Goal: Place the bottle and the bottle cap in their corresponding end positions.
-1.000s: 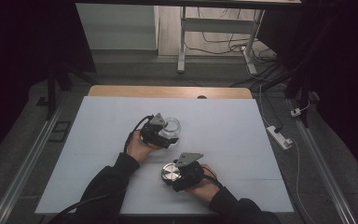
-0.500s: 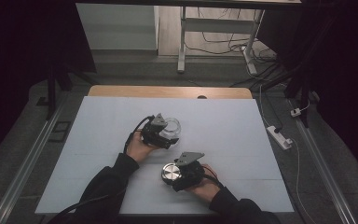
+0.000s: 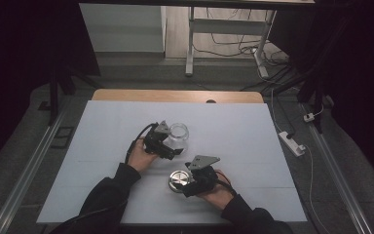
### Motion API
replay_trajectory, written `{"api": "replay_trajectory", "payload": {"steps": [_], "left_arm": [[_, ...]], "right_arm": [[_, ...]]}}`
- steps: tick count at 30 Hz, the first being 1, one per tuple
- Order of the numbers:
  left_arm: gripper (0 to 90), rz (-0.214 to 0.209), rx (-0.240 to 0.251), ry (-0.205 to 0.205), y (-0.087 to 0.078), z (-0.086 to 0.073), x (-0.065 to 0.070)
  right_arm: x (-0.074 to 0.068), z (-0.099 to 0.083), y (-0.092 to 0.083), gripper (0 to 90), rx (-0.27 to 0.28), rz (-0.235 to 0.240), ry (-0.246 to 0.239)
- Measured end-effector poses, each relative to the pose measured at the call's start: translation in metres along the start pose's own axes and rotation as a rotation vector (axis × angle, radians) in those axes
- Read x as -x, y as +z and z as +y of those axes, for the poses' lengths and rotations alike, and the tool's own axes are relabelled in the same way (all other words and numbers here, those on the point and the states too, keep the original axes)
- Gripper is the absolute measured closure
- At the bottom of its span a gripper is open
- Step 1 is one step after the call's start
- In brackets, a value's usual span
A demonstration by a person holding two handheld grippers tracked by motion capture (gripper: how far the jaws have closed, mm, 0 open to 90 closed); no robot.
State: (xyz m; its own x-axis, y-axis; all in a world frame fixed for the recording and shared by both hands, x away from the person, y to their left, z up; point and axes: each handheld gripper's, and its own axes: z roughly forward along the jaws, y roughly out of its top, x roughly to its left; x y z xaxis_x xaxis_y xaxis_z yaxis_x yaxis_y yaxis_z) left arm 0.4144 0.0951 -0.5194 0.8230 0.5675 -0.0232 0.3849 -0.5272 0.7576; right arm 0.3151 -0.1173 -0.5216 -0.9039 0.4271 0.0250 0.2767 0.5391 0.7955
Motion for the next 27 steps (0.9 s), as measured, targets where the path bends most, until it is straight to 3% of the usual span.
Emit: {"api": "replay_trajectory", "payload": {"steps": [9,27], "left_arm": [[0.0,0.002,-0.021,0.001,-0.011,-0.003,0.009],[0.0,0.005,-0.016,-0.02,-0.044,-0.017,0.028]], "right_arm": [[0.0,0.002,-0.005,12.3,0.001,0.012,0.026],[0.005,0.007,-0.023,6.5,0.022,0.008,0.056]]}}
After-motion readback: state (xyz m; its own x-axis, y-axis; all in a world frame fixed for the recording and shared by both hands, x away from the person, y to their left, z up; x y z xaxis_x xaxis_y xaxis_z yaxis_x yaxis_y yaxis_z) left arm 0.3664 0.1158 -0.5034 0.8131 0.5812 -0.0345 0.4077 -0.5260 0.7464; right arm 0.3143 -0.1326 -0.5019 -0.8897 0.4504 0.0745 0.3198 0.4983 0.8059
